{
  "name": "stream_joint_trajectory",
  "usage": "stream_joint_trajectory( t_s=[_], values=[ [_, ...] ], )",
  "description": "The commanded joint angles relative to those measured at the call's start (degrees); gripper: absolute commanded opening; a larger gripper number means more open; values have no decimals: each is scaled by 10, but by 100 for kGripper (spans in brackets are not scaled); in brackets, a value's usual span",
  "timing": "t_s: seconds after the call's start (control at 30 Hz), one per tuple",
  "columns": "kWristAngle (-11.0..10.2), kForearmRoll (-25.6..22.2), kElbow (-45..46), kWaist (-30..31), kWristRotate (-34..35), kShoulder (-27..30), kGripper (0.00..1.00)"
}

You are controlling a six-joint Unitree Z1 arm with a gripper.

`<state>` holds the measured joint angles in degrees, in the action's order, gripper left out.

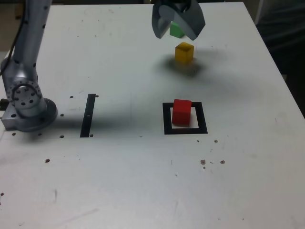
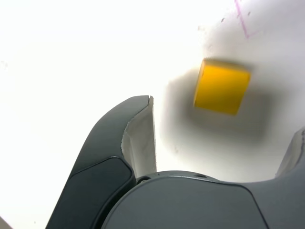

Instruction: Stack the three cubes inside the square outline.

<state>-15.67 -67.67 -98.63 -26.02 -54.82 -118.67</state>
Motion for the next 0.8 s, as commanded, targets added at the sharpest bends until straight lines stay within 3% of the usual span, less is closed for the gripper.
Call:
stream_joint_trajectory(
  t_s=[0.0, 0.27, 0.43, 0.53, 0.77],
  values=[
    [0, 1, -9, -1, -2, -20, 99],
    [1, -4, -42, 2, -2, -79, 96],
    [1, -12, -60, 8, 3, -106, 88],
    [-4, -17, -72, 11, 16, -119, 77],
    [-16, -16, -82, 17, 30, -129, 36]
  ],
)
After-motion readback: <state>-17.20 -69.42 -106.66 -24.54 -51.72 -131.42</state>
